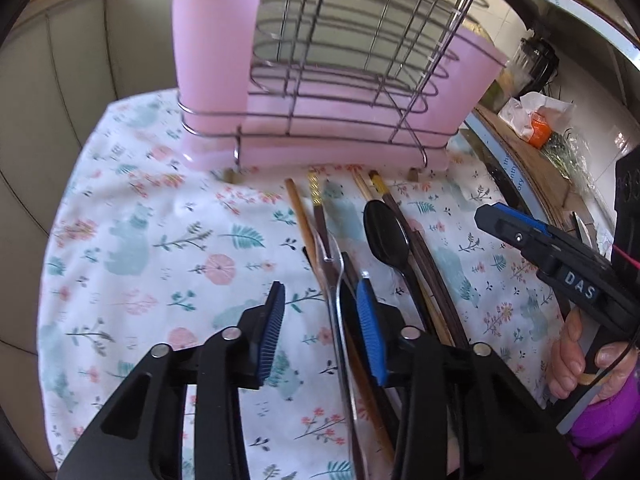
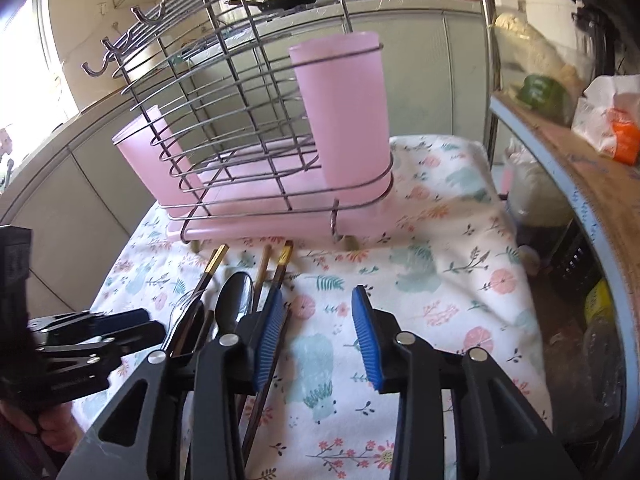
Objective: Organize utensils
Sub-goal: 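Close the left gripper on the clear plastic fork while the right gripper grasps a dark chopstick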
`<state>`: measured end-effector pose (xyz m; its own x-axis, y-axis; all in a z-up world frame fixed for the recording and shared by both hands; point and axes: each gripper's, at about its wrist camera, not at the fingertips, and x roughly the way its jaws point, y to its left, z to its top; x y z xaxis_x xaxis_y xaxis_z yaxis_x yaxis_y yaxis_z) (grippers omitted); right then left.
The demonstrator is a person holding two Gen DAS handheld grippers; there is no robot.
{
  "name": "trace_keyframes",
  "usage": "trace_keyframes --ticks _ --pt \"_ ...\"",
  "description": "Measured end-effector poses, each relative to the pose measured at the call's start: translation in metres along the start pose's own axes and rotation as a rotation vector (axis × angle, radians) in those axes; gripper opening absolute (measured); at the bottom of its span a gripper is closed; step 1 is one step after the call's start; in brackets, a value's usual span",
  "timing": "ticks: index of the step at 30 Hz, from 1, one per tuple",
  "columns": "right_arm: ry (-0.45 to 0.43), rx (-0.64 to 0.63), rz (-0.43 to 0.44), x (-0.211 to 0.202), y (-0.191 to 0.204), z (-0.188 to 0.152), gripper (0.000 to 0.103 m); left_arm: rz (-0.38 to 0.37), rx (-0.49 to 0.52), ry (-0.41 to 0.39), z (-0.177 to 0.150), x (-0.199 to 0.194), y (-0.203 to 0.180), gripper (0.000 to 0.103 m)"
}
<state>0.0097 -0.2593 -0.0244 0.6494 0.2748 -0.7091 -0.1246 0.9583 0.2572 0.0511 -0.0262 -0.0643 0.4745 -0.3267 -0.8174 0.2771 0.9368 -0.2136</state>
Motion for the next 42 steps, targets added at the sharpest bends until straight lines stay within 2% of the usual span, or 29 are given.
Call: trace_keyframes --ticks 4,8,9,18,25,31,42 --pt "0.021 0.012 0.029 0.003 -0.001 0.000 0.034 0.005 -0.005 0.027 0.005 0.013 -0.002 0.032" --pt "0.032 0.009 0.039 0.005 0.001 0.001 0.034 -0.003 -0.005 0.039 0.007 0.020 -0.004 0.014" --pt "0.035 0.012 0.041 0.006 0.000 0.001 0.034 -0.006 -0.006 0.039 0.007 0.022 -0.005 0.012" --pt "0.062 0.036 0.060 0.011 -0.002 0.001 0.034 -0.034 -0.052 -0.004 0.007 0.006 0.009 0.012" --pt "0.094 0.050 0.090 0.013 0.000 0.001 0.034 0.000 -0.091 -0.047 0.002 -0.015 0.030 0.012" --pt "0.180 0.077 0.136 0.025 0.001 -0.005 0.018 0.008 -0.124 -0.064 0.000 -0.022 0.044 0.011" --pt "0.252 -0.011 0.037 0.047 0.022 -0.005 0.018 -0.003 -0.118 -0.061 -0.005 -0.015 0.045 0.012"
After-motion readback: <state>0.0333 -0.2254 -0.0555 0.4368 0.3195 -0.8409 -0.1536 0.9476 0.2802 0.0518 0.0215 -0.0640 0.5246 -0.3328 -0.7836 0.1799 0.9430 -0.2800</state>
